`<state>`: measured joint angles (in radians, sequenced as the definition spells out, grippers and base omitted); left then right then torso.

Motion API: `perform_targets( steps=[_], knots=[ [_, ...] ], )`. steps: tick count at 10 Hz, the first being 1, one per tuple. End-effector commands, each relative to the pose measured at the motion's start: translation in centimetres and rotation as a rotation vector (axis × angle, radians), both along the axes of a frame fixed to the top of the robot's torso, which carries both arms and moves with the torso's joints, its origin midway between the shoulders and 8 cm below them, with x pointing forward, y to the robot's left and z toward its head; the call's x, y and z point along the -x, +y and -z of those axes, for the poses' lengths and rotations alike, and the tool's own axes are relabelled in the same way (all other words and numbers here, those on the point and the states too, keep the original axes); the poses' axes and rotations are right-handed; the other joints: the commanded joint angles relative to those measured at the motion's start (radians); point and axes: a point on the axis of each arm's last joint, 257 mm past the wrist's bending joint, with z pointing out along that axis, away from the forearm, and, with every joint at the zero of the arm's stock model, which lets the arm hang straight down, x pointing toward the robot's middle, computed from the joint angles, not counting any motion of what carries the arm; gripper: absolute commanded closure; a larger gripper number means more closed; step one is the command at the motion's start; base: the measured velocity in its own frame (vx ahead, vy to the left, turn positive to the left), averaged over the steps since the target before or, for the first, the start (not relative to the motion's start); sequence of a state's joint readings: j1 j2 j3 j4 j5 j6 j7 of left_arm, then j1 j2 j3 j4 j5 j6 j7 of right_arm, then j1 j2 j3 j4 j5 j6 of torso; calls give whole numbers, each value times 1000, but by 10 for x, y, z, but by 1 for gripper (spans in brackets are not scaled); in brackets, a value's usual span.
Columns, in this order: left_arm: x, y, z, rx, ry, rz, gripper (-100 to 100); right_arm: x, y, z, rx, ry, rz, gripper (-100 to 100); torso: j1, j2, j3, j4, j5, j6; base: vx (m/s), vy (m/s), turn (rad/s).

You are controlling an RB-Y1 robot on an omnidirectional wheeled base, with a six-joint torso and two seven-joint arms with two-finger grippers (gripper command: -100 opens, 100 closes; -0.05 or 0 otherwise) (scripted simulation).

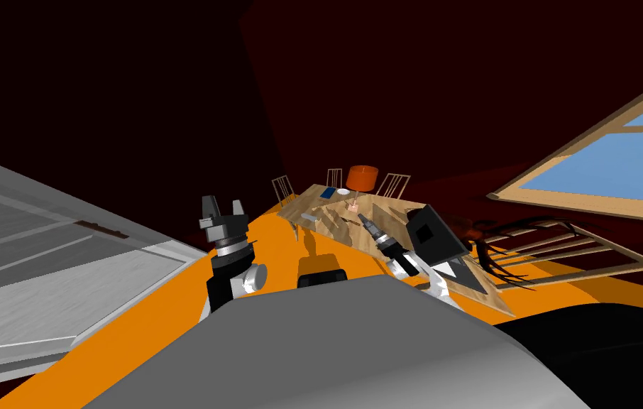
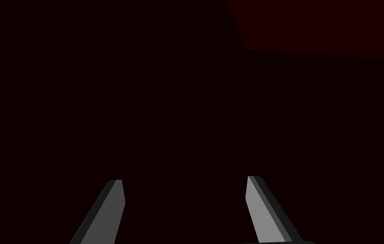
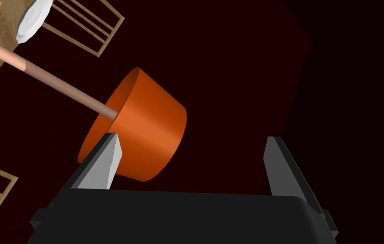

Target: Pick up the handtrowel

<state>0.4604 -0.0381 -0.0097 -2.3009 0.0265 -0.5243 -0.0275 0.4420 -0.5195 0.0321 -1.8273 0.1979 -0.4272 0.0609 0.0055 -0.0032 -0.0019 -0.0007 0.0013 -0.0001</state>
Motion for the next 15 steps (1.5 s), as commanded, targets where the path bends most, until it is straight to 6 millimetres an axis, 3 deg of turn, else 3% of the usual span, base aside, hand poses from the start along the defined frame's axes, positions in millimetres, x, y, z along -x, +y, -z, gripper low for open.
perform_targets(
  steps=[1,4,5,7,8,11,15],
  knots=[
    [0,0,0,0,0,0,0,-1,-9,15,54,34,2,-100,0,0,0,0,0,0,45,59,45],
    [0,0,0,0,0,0,0,0,-28,54,208,111,-3,-100,-3,1,0,0,-1,0,44,51,96],
    [0,0,0,0,0,0,0,1,-31,58,209,121,2,-100,-2,1,0,0,0,0,35,49,50],
    [0,0,0,0,0,0,0,5,-52,94,364,192,-9,-100,-2,1,0,0,0,0,60,74,121],
    [0,0,0,0,0,0,0,7,-58,102,367,211,1,-100,0,-1,0,0,0,0,53,70,65],
    [0,0,0,0,0,0,0,21,-100,154,602,327,-17,-100,0,-1,-1,0,0,0,76,92,156],
    [0,0,0,0,0,0,0,41,-142,193,762,429,-24,-100,-2,1,1,0,0,1,49,54,90]
  ],
)
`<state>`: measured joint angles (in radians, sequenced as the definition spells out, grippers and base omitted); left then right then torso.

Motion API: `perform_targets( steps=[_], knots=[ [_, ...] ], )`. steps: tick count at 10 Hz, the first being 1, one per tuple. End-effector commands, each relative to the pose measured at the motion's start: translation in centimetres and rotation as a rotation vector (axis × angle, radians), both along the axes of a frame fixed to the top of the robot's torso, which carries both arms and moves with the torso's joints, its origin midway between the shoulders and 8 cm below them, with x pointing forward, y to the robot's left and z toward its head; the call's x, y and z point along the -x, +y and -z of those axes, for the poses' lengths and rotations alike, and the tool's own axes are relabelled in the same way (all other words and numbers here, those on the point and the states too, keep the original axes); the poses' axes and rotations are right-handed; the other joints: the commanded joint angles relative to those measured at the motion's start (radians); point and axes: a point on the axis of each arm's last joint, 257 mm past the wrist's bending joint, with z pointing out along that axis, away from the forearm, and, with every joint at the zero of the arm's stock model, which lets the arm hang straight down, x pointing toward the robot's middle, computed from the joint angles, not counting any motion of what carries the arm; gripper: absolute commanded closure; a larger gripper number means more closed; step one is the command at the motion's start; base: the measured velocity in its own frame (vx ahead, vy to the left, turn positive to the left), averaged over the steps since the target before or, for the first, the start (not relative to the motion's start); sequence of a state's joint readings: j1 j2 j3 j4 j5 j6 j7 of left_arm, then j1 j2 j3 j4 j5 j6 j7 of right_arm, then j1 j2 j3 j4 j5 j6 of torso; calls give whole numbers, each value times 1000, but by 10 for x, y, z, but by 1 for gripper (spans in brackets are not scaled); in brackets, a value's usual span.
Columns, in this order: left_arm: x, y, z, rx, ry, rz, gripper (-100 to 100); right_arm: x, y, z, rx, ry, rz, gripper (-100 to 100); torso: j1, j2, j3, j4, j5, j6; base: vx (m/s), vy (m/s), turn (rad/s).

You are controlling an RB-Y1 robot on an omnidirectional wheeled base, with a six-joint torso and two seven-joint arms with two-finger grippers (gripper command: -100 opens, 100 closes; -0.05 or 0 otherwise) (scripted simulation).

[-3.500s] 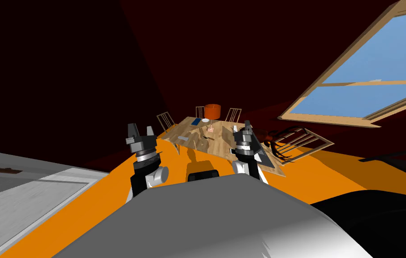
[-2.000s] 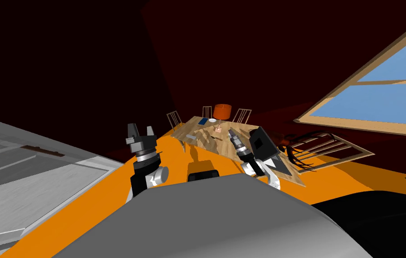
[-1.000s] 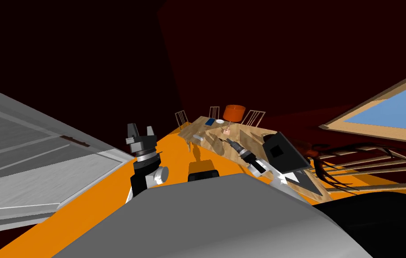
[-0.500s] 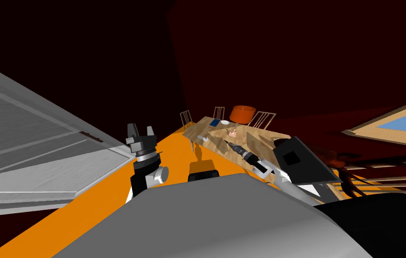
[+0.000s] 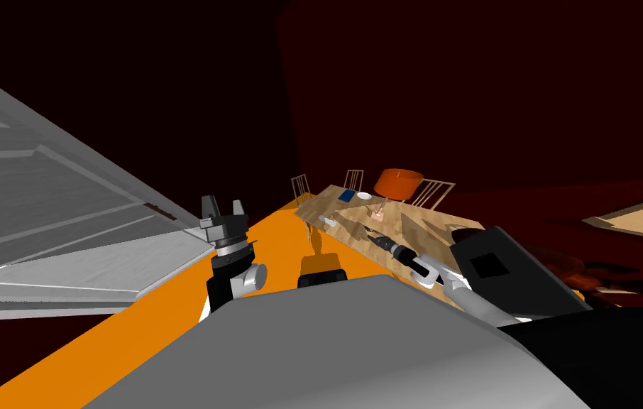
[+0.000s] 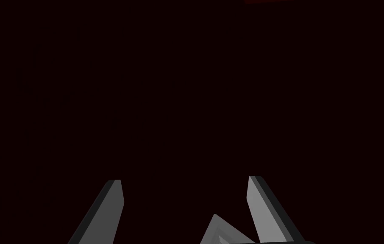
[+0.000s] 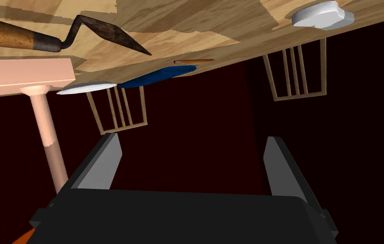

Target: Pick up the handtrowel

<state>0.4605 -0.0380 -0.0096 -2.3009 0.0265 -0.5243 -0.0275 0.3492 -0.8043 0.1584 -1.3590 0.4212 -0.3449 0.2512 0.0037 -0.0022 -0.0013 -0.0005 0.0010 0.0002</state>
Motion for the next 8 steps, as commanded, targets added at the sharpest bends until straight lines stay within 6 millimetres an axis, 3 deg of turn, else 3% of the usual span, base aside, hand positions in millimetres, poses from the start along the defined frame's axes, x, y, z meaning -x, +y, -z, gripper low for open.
perform_targets(
  steps=[1,3,6,8],
  knots=[
    [0,0,0,0,0,0,0,11,-23,18,113,60,-18,-100,0,0,0,0,0,0,79,78,171],
    [0,0,0,0,0,0,0,18,-34,26,123,82,1,-100,1,-1,-1,0,0,1,48,46,21],
    [0,0,0,0,0,0,0,43,-76,52,271,179,-12,-100,2,0,0,0,0,0,51,65,114],
    [0,0,0,0,0,0,0,67,-115,69,408,267,-33,-100,0,0,0,0,0,0,61,52,134]
  ],
)
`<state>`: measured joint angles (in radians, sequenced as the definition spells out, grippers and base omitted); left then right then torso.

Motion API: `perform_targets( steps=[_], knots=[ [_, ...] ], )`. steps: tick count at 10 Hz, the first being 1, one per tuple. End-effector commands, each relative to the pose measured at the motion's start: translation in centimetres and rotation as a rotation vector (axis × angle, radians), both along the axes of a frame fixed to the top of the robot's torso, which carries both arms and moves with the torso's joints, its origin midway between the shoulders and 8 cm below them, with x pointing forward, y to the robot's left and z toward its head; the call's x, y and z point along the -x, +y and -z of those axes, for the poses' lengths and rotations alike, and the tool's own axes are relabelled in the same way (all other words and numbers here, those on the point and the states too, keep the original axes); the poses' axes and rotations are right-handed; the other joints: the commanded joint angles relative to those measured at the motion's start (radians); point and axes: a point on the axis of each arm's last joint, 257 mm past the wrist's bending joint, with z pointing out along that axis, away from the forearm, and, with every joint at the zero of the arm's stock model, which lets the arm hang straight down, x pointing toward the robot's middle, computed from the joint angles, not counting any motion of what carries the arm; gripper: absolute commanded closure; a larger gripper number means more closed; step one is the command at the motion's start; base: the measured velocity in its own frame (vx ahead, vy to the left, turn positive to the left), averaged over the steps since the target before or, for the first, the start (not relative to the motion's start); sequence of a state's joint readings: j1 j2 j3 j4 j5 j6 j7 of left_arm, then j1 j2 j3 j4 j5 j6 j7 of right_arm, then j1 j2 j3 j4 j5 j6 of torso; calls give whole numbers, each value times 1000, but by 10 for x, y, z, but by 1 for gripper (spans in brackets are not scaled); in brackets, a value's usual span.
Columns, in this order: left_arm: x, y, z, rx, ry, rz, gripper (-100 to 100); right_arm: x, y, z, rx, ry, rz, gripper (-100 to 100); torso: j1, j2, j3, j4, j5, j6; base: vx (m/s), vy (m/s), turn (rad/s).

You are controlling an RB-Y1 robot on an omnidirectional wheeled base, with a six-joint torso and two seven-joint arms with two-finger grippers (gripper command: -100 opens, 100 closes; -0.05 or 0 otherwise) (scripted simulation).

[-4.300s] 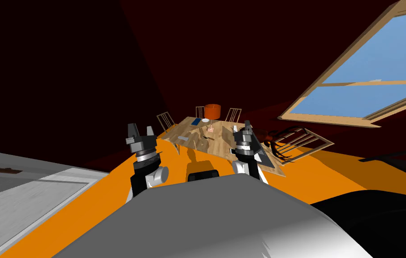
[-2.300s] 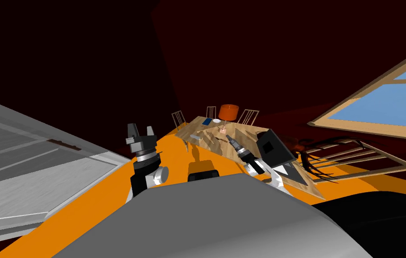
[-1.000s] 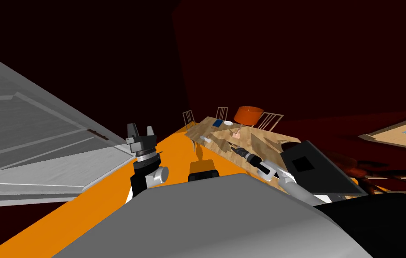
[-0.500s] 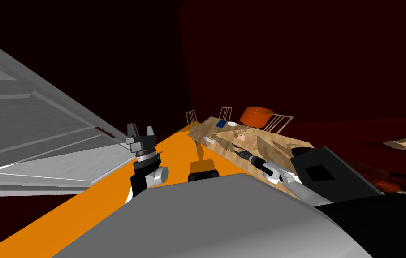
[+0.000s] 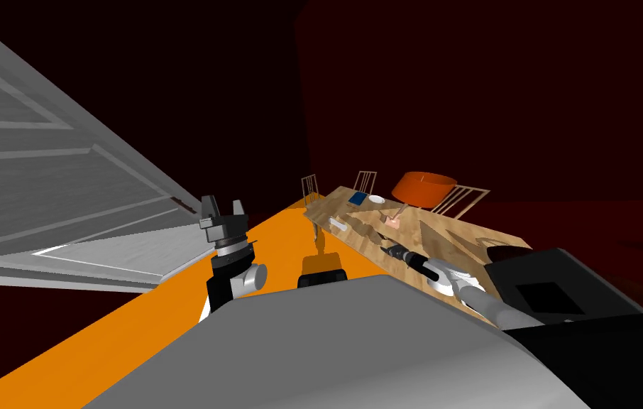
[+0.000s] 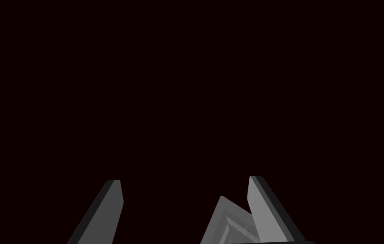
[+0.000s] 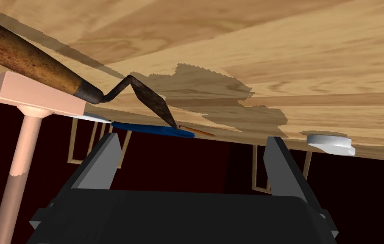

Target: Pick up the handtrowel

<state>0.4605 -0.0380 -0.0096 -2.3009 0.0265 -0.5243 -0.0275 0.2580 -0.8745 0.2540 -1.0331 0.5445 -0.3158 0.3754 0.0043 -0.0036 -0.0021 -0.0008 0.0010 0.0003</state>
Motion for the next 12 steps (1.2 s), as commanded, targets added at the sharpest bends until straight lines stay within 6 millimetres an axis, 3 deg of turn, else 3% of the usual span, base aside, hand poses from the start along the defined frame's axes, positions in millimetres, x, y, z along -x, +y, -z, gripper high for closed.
perform_targets(
  steps=[1,2,3,7,8,12],
  knots=[
    [0,0,0,0,0,0,0,13,-15,-4,50,33,-5,-100,0,0,0,0,0,0,70,47,41],
    [0,0,0,0,0,0,0,13,-15,-4,50,33,-5,-100,0,1,0,0,1,1,29,18,-21],
    [0,0,0,0,0,0,0,26,-35,2,115,79,-14,-100,-2,3,1,1,0,1,31,28,93],
    [0,0,0,0,0,0,0,61,-87,11,282,198,-49,-100,-1,1,1,0,0,0,67,47,106],
    [0,0,0,0,0,0,0,65,-92,12,287,207,-40,-100,-1,0,0,0,0,0,66,23,46],
    [0,0,0,0,0,0,0,108,-150,10,458,344,-72,-100,-2,0,0,0,0,0,74,26,101]
  ],
)
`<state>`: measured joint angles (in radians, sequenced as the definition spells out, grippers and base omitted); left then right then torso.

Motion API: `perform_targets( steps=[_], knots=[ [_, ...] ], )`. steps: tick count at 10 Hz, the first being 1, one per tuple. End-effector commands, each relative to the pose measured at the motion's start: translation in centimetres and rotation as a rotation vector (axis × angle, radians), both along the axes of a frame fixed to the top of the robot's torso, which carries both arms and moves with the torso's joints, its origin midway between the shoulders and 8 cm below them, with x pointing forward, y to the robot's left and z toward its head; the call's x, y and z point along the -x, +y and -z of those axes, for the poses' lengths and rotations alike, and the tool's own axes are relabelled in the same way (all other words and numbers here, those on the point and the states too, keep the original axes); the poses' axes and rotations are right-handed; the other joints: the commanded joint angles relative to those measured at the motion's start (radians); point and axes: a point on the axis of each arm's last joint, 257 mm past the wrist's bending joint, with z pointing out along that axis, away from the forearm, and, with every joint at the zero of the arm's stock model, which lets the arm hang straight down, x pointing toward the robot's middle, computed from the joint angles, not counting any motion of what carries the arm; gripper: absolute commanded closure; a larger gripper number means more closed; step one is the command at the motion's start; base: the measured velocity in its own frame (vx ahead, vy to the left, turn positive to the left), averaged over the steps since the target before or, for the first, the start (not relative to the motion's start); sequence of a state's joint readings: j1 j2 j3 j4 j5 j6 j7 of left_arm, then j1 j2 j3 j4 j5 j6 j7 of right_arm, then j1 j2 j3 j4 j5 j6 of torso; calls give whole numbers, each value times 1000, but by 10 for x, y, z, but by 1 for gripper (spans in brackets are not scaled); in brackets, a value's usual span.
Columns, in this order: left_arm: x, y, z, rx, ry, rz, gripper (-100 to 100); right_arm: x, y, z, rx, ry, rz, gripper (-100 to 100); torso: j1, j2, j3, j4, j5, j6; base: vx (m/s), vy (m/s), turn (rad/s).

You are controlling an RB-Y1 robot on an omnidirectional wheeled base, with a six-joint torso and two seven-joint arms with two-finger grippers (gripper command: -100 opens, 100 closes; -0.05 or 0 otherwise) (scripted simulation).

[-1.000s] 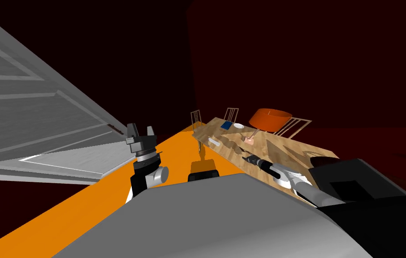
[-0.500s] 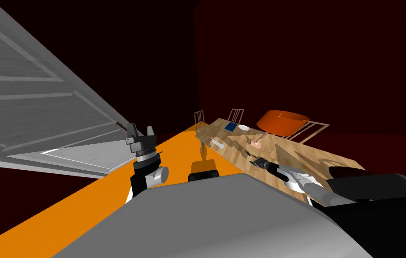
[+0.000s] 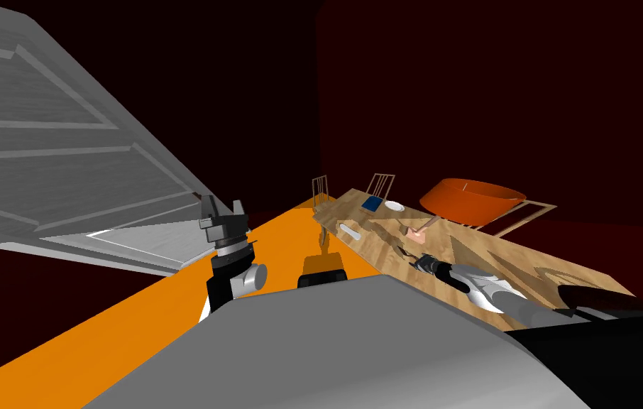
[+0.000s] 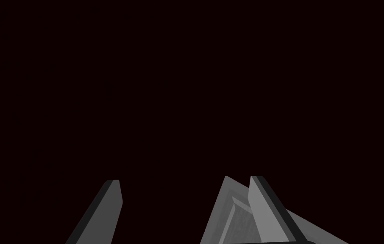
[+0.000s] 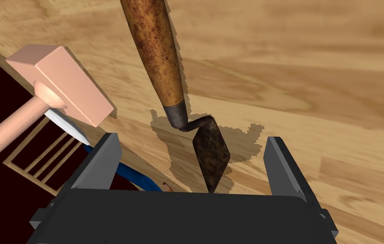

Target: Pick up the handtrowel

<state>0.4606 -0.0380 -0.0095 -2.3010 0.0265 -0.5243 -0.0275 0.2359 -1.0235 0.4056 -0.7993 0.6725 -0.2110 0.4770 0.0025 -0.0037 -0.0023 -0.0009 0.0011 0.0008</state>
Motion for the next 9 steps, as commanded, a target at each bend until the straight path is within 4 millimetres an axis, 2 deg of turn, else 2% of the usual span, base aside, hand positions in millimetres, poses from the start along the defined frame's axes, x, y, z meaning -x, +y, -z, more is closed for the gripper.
perform_targets(
  steps=[1,2,3,5,8,9],
  knots=[
    [0,0,0,0,0,0,0,6,-10,-2,24,19,-3,-100,0,0,0,0,0,0,48,18,34],
    [0,0,0,0,0,0,0,15,-20,-3,53,47,-9,-100,0,2,1,0,0,0,32,11,46],
    [0,0,0,0,0,0,0,15,-20,-3,53,47,-9,-100,-1,3,2,1,0,0,23,5,26],
    [0,0,0,0,0,0,0,30,-33,-2,94,94,-21,-100,-1,4,2,1,0,0,31,9,56],
    [0,0,0,0,0,0,0,34,-33,-1,99,102,-21,-100,-1,4,2,1,-1,0,23,4,11],
    [0,0,0,0,0,0,0,35,-33,0,100,104,-23,0,-1,5,3,1,-1,1,0,0,0]
  ],
)
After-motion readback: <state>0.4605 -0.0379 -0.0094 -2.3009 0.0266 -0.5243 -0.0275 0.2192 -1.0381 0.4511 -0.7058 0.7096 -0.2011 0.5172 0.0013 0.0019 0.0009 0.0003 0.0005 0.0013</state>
